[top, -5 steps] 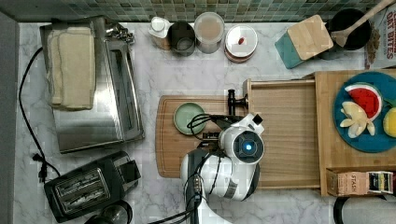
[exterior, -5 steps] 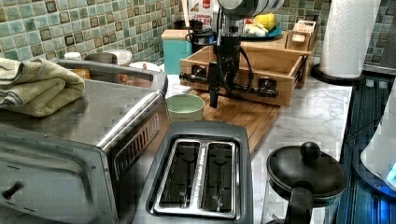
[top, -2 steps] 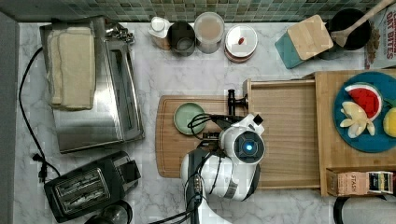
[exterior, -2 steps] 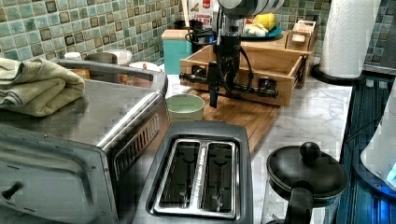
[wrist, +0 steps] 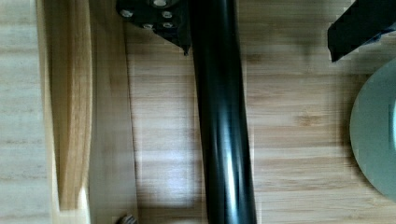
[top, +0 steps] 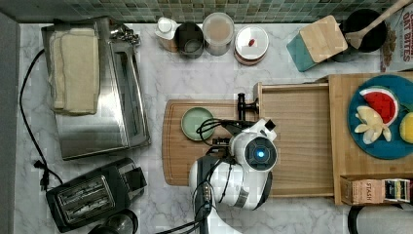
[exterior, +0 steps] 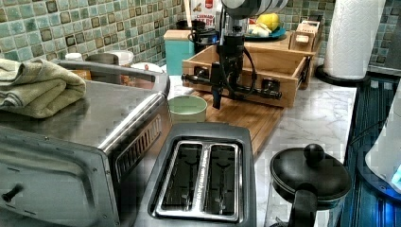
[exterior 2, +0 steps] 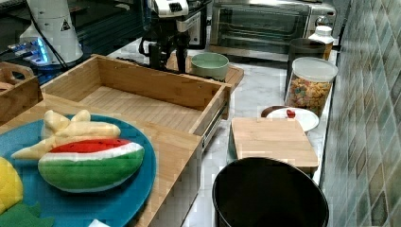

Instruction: Open the drawer.

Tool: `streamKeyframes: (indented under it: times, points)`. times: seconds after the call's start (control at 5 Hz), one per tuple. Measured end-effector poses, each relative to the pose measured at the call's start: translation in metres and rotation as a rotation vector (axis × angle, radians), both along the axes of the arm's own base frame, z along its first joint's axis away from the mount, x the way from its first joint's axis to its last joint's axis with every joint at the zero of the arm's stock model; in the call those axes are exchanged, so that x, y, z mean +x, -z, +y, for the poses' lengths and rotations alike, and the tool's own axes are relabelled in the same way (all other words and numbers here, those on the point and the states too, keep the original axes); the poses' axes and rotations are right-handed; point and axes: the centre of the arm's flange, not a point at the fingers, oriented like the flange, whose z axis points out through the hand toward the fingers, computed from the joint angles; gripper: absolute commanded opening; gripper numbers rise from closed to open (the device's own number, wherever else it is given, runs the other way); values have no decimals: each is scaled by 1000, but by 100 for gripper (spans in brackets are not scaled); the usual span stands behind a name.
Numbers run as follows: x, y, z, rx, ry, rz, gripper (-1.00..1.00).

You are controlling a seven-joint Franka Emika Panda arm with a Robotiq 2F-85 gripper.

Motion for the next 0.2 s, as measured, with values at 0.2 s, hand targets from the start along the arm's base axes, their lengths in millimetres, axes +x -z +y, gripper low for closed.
streamKeyframes:
  times: [0.2]
  points:
    - [-2, -2, 1, 1, 2, -2, 100]
